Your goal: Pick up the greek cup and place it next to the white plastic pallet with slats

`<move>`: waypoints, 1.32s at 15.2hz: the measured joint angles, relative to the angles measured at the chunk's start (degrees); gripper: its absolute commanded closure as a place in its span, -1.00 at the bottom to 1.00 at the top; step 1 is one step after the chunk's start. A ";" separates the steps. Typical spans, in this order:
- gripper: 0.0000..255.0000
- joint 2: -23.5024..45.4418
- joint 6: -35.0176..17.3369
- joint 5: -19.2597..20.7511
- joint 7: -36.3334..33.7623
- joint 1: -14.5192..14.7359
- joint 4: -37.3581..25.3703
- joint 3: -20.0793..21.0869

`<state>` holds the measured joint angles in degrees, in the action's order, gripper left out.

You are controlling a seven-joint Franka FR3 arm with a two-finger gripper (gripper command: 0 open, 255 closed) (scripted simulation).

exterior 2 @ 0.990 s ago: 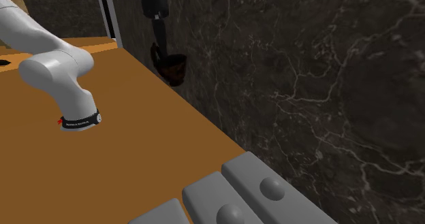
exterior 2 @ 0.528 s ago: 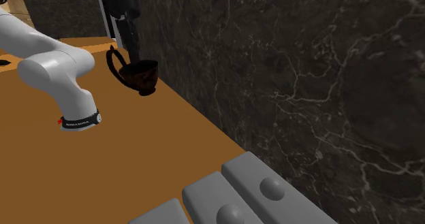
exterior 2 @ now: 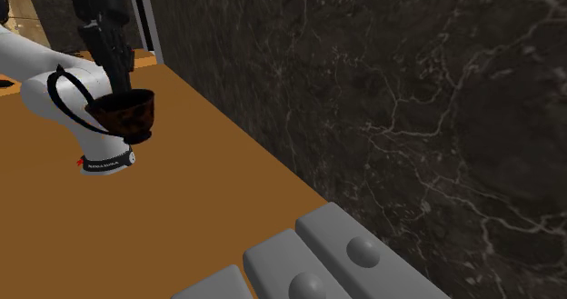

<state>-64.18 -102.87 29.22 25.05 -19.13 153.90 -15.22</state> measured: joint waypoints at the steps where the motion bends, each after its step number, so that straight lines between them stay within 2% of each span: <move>1: 1.00 -1.74 1.04 0.79 1.62 -0.85 0.17 -1.03; 10: 1.00 -9.24 4.56 9.76 15.39 -7.71 -1.00 -12.91; 17: 1.00 -9.92 5.08 16.97 25.68 -10.60 -6.19 -23.15; 20: 1.00 -10.65 5.15 18.92 28.41 -11.56 -7.07 -25.80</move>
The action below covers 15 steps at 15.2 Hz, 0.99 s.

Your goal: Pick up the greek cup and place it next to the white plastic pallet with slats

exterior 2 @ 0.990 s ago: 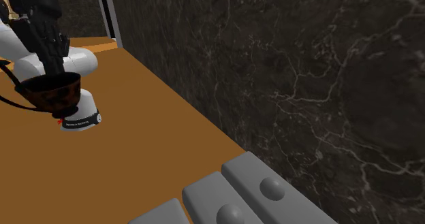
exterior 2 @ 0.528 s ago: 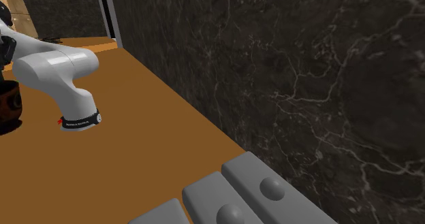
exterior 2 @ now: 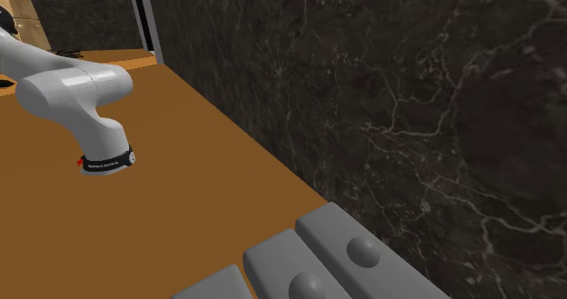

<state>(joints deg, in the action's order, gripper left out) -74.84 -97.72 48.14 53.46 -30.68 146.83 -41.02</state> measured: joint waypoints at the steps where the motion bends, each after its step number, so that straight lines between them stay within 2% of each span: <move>1: 1.00 -0.11 -0.30 0.47 0.20 -0.15 0.26 -0.57; 15: 1.00 -2.45 -7.29 8.58 -0.78 -3.58 9.34 -9.06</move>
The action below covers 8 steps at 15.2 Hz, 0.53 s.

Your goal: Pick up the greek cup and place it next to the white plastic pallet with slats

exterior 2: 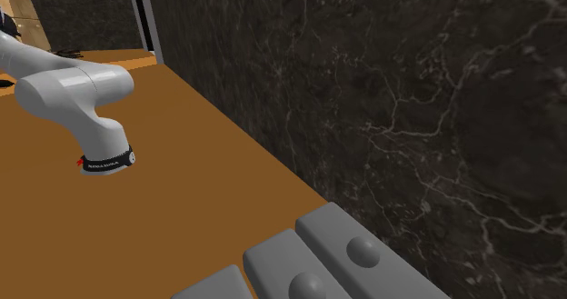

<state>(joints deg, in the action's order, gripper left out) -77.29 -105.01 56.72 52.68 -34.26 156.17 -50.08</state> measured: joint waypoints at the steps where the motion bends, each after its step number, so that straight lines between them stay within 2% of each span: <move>1: 1.00 -0.15 -0.41 0.53 -0.08 -0.30 0.61 -0.52; 8: 1.00 0.17 -4.38 5.77 -0.72 -1.68 4.02 -6.07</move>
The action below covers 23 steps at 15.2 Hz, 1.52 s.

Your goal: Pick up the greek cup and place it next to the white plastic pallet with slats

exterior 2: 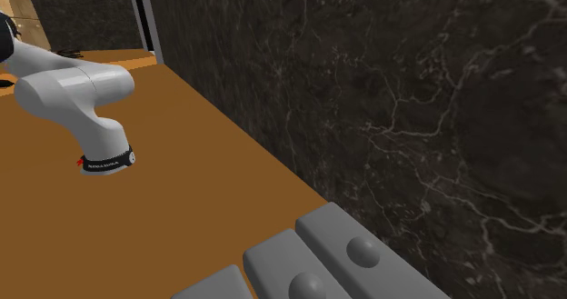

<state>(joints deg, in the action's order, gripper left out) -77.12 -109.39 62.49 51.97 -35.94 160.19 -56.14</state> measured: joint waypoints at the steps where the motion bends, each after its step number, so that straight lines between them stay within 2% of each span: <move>1: 1.00 -0.04 -0.47 0.69 -0.10 -0.32 0.58 -0.66; 9: 1.00 1.17 -5.03 7.42 -1.24 -1.62 3.86 -7.51; 15: 1.00 3.13 -8.82 13.42 -2.81 -1.35 5.31 -13.55; 22: 1.00 3.33 -9.55 14.27 -2.83 -1.50 5.55 -14.36; 23: -1.00 3.34 -9.57 14.26 -2.80 -1.52 5.55 -14.36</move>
<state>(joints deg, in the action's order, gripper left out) -73.78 -118.95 76.75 49.16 -37.46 165.74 -70.51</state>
